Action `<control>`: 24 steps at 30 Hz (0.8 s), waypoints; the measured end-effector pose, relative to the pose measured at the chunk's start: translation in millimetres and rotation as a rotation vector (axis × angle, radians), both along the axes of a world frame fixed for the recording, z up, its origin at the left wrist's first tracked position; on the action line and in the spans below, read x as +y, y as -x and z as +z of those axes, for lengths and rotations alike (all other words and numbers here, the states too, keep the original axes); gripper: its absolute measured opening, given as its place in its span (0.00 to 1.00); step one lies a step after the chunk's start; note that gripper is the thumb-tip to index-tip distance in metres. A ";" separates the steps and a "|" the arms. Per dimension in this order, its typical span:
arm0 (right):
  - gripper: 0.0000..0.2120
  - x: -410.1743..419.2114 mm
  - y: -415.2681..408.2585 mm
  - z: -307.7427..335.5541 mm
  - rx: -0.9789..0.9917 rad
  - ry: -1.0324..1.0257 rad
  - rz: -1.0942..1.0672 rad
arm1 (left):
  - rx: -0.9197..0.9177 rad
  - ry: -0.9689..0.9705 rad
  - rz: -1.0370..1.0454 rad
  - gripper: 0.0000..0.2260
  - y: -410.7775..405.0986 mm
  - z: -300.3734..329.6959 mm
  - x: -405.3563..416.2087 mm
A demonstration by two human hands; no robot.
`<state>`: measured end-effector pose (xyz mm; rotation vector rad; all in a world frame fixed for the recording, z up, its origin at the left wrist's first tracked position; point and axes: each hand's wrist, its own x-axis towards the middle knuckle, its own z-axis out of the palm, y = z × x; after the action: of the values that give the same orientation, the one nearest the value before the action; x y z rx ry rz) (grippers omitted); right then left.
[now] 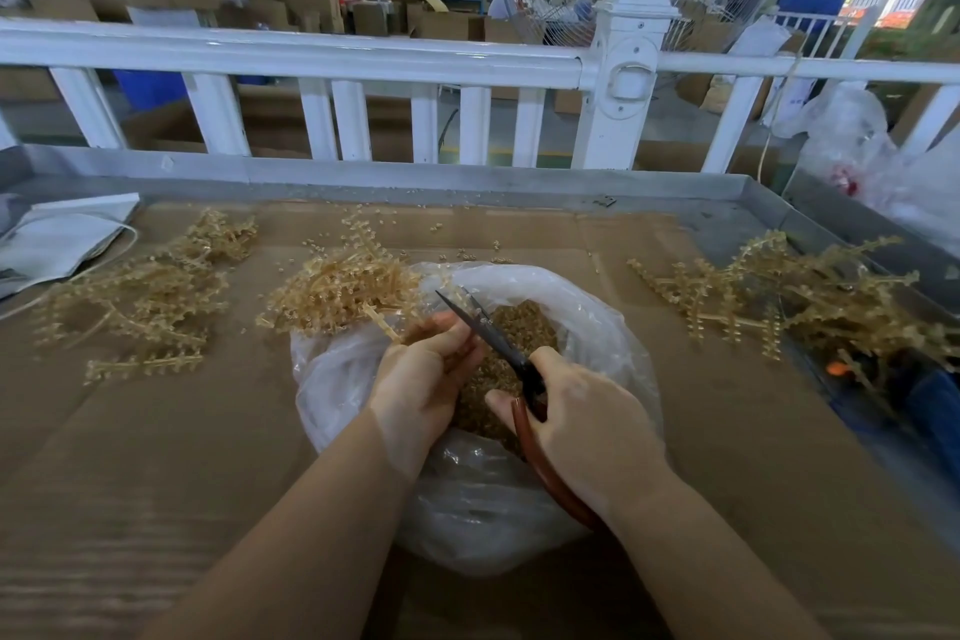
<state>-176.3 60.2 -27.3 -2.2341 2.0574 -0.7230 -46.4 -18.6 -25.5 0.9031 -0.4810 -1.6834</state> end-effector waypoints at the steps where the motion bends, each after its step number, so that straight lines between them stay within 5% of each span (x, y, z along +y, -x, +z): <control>1: 0.17 -0.5 -0.4 -0.3 0.004 0.002 0.000 | -0.002 -0.006 0.001 0.08 -0.1 0.2 -0.4; 24: 0.17 -7.5 -1.6 2.3 -0.057 -0.057 -0.009 | -0.017 0.000 -0.087 0.07 -3.1 -1.7 -0.7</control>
<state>-174.7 52.7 -25.0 -2.1502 2.0376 -0.7106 -43.3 -19.3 -27.2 0.9084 -0.5389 -1.7555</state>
